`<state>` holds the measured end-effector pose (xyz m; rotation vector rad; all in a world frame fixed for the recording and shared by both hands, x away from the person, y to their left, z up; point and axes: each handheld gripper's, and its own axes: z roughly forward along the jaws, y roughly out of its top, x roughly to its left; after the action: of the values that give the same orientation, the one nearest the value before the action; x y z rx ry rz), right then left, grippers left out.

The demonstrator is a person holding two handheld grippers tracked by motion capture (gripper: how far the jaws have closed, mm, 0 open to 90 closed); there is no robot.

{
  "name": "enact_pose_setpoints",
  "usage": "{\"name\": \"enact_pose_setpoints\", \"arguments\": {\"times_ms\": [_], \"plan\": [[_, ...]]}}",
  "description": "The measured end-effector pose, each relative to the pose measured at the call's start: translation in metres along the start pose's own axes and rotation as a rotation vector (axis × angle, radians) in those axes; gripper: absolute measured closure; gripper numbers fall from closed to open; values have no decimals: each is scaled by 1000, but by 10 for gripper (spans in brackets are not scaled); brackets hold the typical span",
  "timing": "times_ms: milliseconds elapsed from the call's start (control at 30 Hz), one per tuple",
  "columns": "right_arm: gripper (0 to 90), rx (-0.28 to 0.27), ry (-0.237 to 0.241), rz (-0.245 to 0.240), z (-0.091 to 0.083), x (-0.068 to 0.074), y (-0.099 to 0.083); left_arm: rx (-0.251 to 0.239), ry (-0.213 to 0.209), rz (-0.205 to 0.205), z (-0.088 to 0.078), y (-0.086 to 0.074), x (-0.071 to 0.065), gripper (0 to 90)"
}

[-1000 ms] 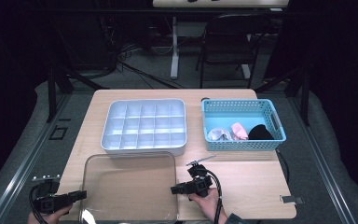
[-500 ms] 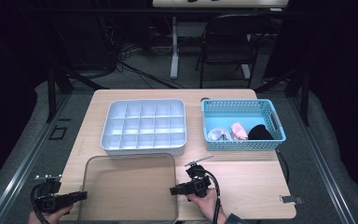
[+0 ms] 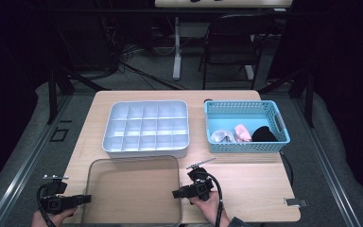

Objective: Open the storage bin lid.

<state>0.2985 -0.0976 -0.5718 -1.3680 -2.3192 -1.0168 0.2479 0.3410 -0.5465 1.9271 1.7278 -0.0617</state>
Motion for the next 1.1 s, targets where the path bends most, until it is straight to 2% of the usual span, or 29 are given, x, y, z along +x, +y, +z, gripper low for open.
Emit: {"name": "enact_pose_setpoints", "arguments": {"times_ms": [133,167,267,333,367,500,900,1100], "plan": [[526,16,-10,-8,-2,1,-1,21,-2,4,3,3,0,601],[519,5,-14,2,-2,2,-1,20,1,1,5,4,-1,600],[522,21,-23,-17,-2,3,-1,36,12,14,8,7,0,588],[522,27,-28,-22,-2,5,-1,41,14,9,8,8,2,578],[522,12,-30,-12,0,6,-1,38,16,7,9,8,3,572],[522,22,-29,-28,2,9,-1,43,9,-5,9,8,8,566],[515,31,-23,-65,9,17,0,9,28,-29,8,7,16,559],[460,32,-17,-83,11,20,1,-2,44,-34,8,7,15,518]]}}
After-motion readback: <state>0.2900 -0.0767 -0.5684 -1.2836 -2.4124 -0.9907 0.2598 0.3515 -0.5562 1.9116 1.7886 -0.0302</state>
